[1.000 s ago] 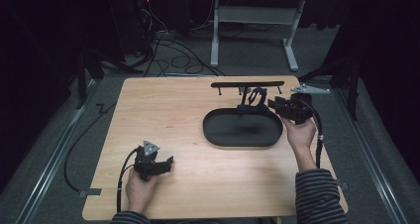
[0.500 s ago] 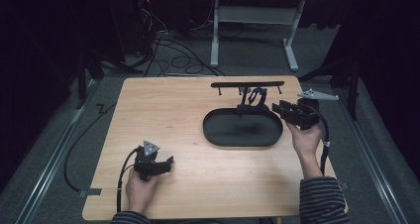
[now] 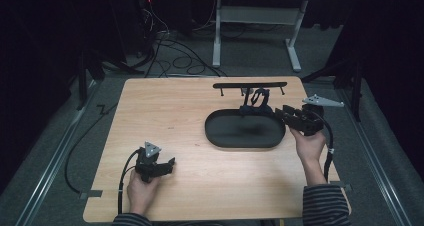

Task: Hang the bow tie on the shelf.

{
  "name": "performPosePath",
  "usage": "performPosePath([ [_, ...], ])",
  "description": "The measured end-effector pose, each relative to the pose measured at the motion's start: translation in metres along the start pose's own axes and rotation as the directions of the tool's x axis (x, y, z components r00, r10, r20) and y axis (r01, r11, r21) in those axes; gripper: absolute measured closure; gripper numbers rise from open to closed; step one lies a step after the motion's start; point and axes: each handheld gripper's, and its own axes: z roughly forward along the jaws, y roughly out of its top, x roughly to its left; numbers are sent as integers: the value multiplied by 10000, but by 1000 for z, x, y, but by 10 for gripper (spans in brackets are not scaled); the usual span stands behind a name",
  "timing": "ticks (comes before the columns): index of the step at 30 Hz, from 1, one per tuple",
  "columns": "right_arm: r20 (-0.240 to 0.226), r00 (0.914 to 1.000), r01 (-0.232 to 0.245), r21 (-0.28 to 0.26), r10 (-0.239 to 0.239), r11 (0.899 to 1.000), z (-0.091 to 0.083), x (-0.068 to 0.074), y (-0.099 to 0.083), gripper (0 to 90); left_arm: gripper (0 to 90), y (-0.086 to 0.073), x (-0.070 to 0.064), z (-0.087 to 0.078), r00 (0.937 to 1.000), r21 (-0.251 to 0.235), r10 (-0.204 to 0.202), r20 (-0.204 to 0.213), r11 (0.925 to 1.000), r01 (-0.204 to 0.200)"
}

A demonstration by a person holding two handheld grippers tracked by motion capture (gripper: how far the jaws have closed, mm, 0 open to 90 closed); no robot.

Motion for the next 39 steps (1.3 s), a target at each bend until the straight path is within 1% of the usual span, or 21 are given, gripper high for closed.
performPosePath([
  [5,-45,10000,-26,-95,25,10000,-5,1,-4,605,220,0,0,0,10000,-2,-3,-2,10000,3],
  [13,-193,9998,6,-38,-7,10000,-11,5,-10,596,220,0,0,0,10000,-2,-2,-1,10000,2],
  [17,-181,9998,46,-100,-47,9999,-14,8,-14,603,220,0,0,0,10000,-2,-1,-1,10000,1],
  [25,-258,9996,98,-55,-99,9999,-19,12,-21,609,220,0,0,0,10000,-2,-2,0,10000,2],
  [30,-404,9992,25,-55,-27,10000,-24,14,-25,603,220,0,0,0,10000,-3,-3,0,10000,3],
  [35,-452,9990,15,28,-14,10000,-26,15,-31,596,220,0,0,0,10000,-1,0,0,10000,0],
  [39,-507,9987,-85,56,88,9999,-28,15,-36,593,220,0,0,0,10000,-2,-1,0,10000,1],
])
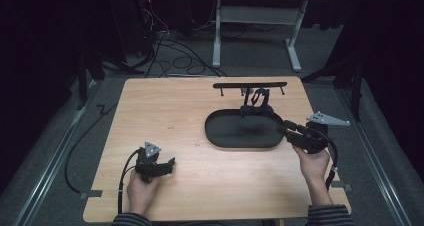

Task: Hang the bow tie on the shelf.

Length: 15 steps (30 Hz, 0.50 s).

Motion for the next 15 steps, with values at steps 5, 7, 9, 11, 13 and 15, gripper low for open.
performPosePath([
  [5,-85,9999,-59,-35,59,10000,-4,2,-6,589,220,0,0,0,10000,-3,-4,-4,10000,4],
  [7,-129,9999,-84,-60,83,9999,-5,3,-7,587,220,0,0,0,10000,-3,-3,-5,10000,3],
  [9,-200,9997,-127,-74,126,9999,-6,4,-9,583,220,0,0,0,10000,-1,-1,0,10000,1],
  [11,-258,9996,-127,-91,124,9999,-7,5,-12,582,220,0,0,0,10000,0,2,-2,10000,-2],
  [13,-331,9993,-186,-68,183,9998,-6,5,-15,580,220,0,0,0,10000,-4,-5,-4,10000,5],
  [15,-423,9988,-235,-30,234,9997,-5,6,-17,581,220,0,0,0,10000,-3,-2,-4,10000,2],
])
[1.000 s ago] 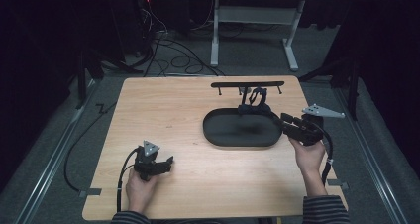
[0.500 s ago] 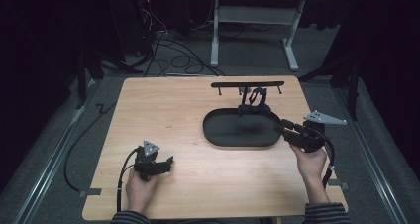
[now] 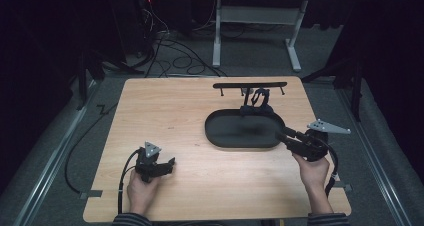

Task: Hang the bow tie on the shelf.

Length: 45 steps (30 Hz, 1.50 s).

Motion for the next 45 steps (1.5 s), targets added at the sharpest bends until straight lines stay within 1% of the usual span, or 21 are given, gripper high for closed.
performPosePath([
  [7,-51,9999,-86,48,86,10000,1,2,-11,594,220,0,0,0,10000,-1,1,1,10000,-1],
  [9,-134,9998,-168,143,170,9998,3,3,-14,578,220,0,0,0,10000,0,1,1,10000,-1],
  [10,-151,9998,-130,162,132,9998,3,3,-15,574,220,0,0,0,10000,0,1,-3,10000,-1],
  [12,-222,9995,-204,240,210,9995,5,4,-18,572,220,0,0,0,10000,0,1,1,10000,-1],
  [21,-366,9990,-240,416,255,9988,10,8,-28,569,220,0,0,0,10000,2,0,2,10000,0],
  [25,-447,9984,-310,567,335,9979,14,11,-36,568,220,0,0,0,10000,2,1,2,10000,-1],
  [30,-535,9981,-282,733,321,9969,18,13,-44,569,220,0,0,0,10000,5,4,1,10000,-4],
  [37,-535,9981,-238,942,290,9953,25,17,-54,568,220,0,0,0,10000,4,4,2,10000,-4],
  [40,-630,9970,-390,1033,457,9939,28,18,-59,568,220,0,0,0,10000,1,1,-2,10000,-1],
  [43,-650,9967,-407,1121,482,9929,31,19,-63,568,220,0,0,0,10000,4,4,1,10000,-4],
  [45,-652,9970,-336,1255,420,9915,34,21,-68,567,220,0,0,0,10000,2,1,-3,10000,-1],
])
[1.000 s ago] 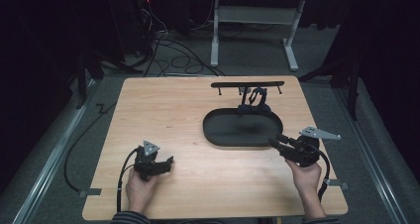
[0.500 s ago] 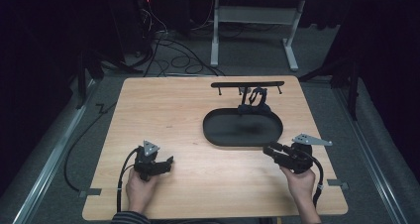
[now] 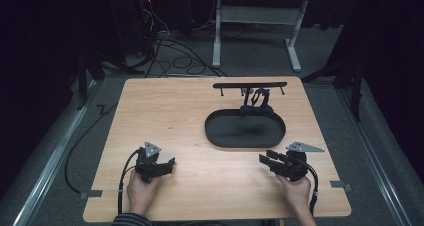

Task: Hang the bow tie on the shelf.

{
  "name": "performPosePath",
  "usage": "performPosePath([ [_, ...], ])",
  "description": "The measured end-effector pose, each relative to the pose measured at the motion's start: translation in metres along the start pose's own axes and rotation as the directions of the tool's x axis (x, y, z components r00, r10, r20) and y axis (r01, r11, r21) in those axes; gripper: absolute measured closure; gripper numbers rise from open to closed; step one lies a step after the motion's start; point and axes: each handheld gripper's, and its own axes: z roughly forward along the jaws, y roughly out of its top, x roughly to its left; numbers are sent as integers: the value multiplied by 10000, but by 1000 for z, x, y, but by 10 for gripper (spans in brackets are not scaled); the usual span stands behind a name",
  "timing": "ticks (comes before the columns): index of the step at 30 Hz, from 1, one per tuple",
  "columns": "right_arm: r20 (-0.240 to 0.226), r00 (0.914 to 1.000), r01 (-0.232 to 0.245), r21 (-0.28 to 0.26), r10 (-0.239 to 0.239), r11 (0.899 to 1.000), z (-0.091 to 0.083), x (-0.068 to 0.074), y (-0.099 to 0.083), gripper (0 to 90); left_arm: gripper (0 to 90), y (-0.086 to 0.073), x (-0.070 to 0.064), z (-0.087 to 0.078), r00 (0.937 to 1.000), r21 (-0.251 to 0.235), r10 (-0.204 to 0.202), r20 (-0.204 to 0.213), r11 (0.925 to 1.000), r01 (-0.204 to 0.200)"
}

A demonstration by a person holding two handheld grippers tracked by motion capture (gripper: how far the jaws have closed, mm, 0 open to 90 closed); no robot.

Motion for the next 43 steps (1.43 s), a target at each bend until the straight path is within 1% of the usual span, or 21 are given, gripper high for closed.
performPosePath([
  [3,-2,10000,37,45,-37,10000,2,1,-2,566,220,0,0,0,10000,-1,2,2,10000,-2],
  [9,241,9996,123,307,-130,9995,8,4,-9,563,220,0,0,0,10000,0,2,1,10000,-2],
  [11,531,9972,499,546,-528,9973,13,9,-12,557,220,0,0,0,10000,2,3,4,10000,-3],
  [12,531,9972,499,546,-528,9973,13,9,-12,557,220,0,0,0,10000,2,3,4,10000,-3],
  [14,728,9933,836,785,-894,9934,17,13,-15,554,220,0,0,0,10000,-2,0,0,10000,0],
  [15,728,9933,836,785,-894,9934,17,13,-15,554,220,0,0,0,10000,-2,0,0,10000,0],
  [16,941,9882,1123,899,-1207,9896,20,17,-16,551,220,0,0,0,10000,-1,0,2,10000,0],
  [18,988,9864,1223,906,-1311,9884,21,19,-17,550,220,0,0,0,10000,-1,0,0,10000,0],
  [19,1123,9809,1481,976,-1587,9842,23,22,-17,549,220,0,0,0,10000,0,1,-2,10000,-1],
  [20,1123,9809,1481,976,-1587,9842,23,22,-17,549,220,0,0,0,10000,-1,2,-9,10000,-2],
  [21,1197,9771,1634,1087,-1761,9805,26,24,-18,545,220,0,0,0,10000,-3,2,-11,10000,-2],
  [22,1197,9771,1634,1087,-1761,9805,26,24,-18,545,220,0,0,0,10000,-3,2,-11,10000,-2],
  [24,1310,9710,1844,1226,-2001,9752,29,28,-19,538,220,0,0,0,10000,-4,3,-11,10000,-3],
  [27,1346,9668,2001,1294,-2171,9712,32,28,-20,522,220,0,0,0,10000,-2,3,-11,10000,-3],
  [31,1329,9673,1968,1435,-2159,9699,37,28,-24,487,220,0,0,0,10000,-1,5,-13,10000,-5],
  [32,1343,9649,2026,1657,-2256,9651,39,27,-26,476,220,0,0,0,10000,-2,7,-15,10000,-7],
  [34,1457,9556,2305,1709,-2560,9579,40,30,-27,462,220,0,0,0,10000,0,11,-17,10000,-11],
  [35,1457,9556,2305,1709,-2560,9579,40,30,-27,462,220,0,0,0,10000,0,11,-17,10000,-11],
  [36,1599,9455,2544,1809,-2836,9500,41,33,-28,454,220,0,0,0,10000,0,9,-15,10000,-9],
  [38,1559,9480,2485,1828,-2776,9512,41,33,-28,441,220,0,0,0,10000,0,9,-16,10000,-9],
  [43,1529,9473,2522,1856,-2814,9497,41,33,-28,424,220,0,0,0,10000,1,12,-15,10000,-12],
])
